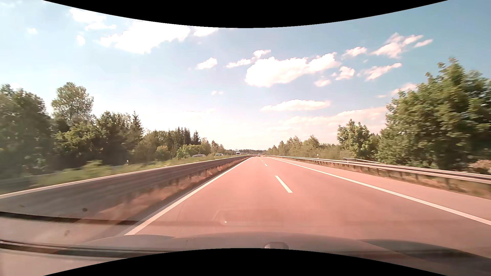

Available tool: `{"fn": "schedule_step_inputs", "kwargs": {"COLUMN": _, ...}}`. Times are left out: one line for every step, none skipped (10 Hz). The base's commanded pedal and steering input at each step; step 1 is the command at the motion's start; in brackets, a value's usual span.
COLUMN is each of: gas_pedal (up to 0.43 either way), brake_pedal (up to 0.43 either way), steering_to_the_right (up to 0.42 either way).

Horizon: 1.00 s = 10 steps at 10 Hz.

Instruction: Follow the waypoints while adhering to traffic rules and regulations

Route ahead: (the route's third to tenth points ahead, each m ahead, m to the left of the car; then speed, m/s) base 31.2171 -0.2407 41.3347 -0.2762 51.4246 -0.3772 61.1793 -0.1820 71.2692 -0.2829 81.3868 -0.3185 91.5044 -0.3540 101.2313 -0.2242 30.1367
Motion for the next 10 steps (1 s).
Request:
{"fn": "schedule_step_inputs", "kwargs": {"gas_pedal": 0.331, "brake_pedal": 0.0, "steering_to_the_right": -0.002}}
{"fn": "schedule_step_inputs", "kwargs": {"gas_pedal": 0.331, "brake_pedal": 0.0, "steering_to_the_right": -0.002}}
{"fn": "schedule_step_inputs", "kwargs": {"gas_pedal": 0.331, "brake_pedal": 0.0, "steering_to_the_right": -0.002}}
{"fn": "schedule_step_inputs", "kwargs": {"gas_pedal": 0.331, "brake_pedal": 0.0, "steering_to_the_right": -0.002}}
{"fn": "schedule_step_inputs", "kwargs": {"gas_pedal": 0.331, "brake_pedal": 0.0, "steering_to_the_right": -0.002}}
{"fn": "schedule_step_inputs", "kwargs": {"gas_pedal": 0.331, "brake_pedal": 0.0, "steering_to_the_right": -0.002}}
{"fn": "schedule_step_inputs", "kwargs": {"gas_pedal": 0.331, "brake_pedal": 0.0, "steering_to_the_right": -0.002}}
{"fn": "schedule_step_inputs", "kwargs": {"gas_pedal": 0.331, "brake_pedal": 0.0, "steering_to_the_right": -0.002}}
{"fn": "schedule_step_inputs", "kwargs": {"gas_pedal": 0.331, "brake_pedal": 0.0, "steering_to_the_right": -0.002}}
{"fn": "schedule_step_inputs", "kwargs": {"gas_pedal": 0.331, "brake_pedal": 0.0, "steering_to_the_right": -0.001}}
